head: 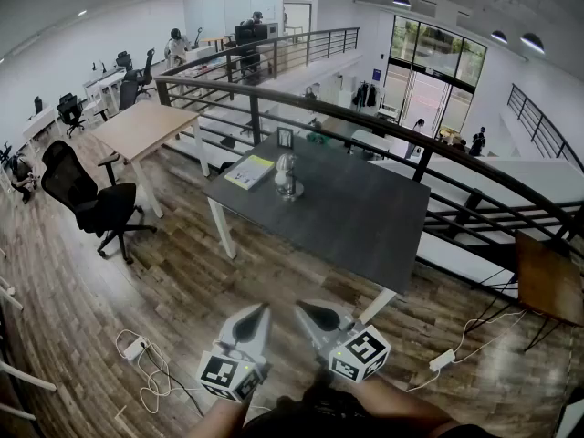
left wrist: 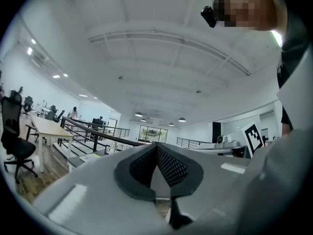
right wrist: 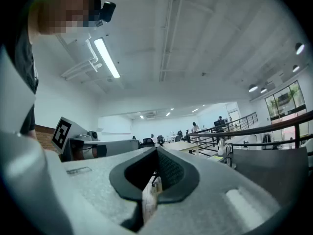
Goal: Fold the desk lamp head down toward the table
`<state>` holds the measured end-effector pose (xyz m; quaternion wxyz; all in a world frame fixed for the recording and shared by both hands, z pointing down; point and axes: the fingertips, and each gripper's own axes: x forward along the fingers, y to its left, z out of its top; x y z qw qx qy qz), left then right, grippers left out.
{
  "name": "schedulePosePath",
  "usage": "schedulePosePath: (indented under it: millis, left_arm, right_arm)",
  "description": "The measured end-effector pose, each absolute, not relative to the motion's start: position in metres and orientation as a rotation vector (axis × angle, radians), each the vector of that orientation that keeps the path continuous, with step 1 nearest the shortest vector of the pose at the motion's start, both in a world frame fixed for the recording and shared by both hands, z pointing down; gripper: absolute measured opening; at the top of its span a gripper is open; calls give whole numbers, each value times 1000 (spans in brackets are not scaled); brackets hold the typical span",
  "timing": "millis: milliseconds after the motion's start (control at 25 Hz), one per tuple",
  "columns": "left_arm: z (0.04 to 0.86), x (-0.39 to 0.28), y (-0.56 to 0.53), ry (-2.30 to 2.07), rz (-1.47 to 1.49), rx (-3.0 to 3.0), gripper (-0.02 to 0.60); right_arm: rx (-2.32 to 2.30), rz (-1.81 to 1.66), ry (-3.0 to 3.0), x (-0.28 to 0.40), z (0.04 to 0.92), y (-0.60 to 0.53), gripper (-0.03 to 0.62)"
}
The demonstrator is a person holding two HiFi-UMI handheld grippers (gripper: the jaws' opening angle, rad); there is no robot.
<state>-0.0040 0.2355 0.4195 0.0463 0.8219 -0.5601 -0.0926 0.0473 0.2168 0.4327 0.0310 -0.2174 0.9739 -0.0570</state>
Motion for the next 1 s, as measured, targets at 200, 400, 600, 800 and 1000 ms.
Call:
schedulePosePath:
  millis: [200,400,600,800,1000]
  left_arm:
    - [419,0,227,-1706,-282,2497,2]
    - [422,3,206,-1701,-273,2501,2]
    - [425,11,169,-1719,-237,2491,2]
    - [428,16,115,-1744,-245,2465,2]
    - [422,29,70,-1765,-277,2454,2]
  right_arm:
    - [-668,-170,3001,53,429,210,2]
    - [-670,-143,3004,56,432,191,2]
    - [-655,-198,2997,66,437,153,3]
    - [-582,-220,3034,69,441,107,3]
    - [-516,-205,3077,82,438,66,3]
